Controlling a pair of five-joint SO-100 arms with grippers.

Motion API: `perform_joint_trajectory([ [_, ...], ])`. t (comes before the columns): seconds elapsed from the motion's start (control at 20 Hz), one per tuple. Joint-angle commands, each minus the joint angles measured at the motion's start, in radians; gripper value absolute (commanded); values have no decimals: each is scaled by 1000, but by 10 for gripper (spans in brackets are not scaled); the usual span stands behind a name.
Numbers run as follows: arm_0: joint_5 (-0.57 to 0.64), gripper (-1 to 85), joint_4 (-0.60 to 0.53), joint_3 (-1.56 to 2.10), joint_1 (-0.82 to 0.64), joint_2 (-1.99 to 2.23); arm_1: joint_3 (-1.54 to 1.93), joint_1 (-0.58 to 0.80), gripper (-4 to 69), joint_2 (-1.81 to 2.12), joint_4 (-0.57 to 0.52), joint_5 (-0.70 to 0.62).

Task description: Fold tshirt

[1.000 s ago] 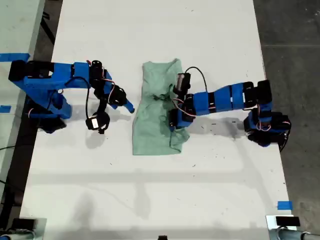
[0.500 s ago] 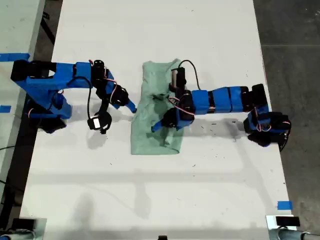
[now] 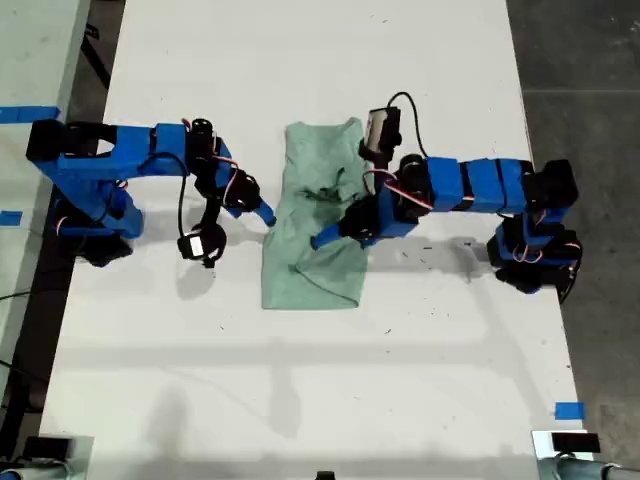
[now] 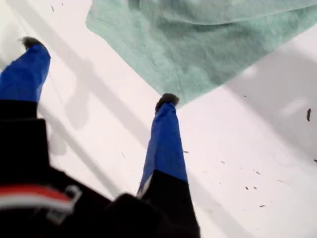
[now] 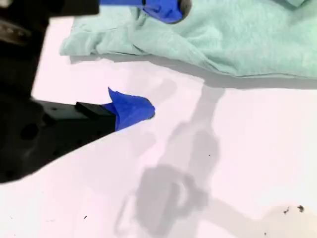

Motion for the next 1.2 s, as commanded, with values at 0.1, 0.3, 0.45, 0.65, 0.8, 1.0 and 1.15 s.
perform_joint_trajectory([
  [0.1, -8, 230, 3, -135, 35, -63, 94, 20, 376, 158, -5, 3],
  [0.3, -74, 245, -86, -141, 83, -199, 183, 35, 373, 225, -23, 9],
  [0.45, -138, 247, -181, -130, 127, -304, 219, 35, 372, 252, -38, 9],
  [0.65, -209, 9, -270, -92, 138, -400, 261, 35, 369, 273, -60, 6],
  [0.8, -232, 0, -311, -86, 140, -411, 307, 35, 367, 296, -75, 11],
  [1.0, -249, 0, -202, -140, 132, -351, 385, 40, 362, 347, -126, 14],
  [1.15, -261, 0, 29, -311, 110, -333, 419, 44, 358, 373, -144, 12],
])
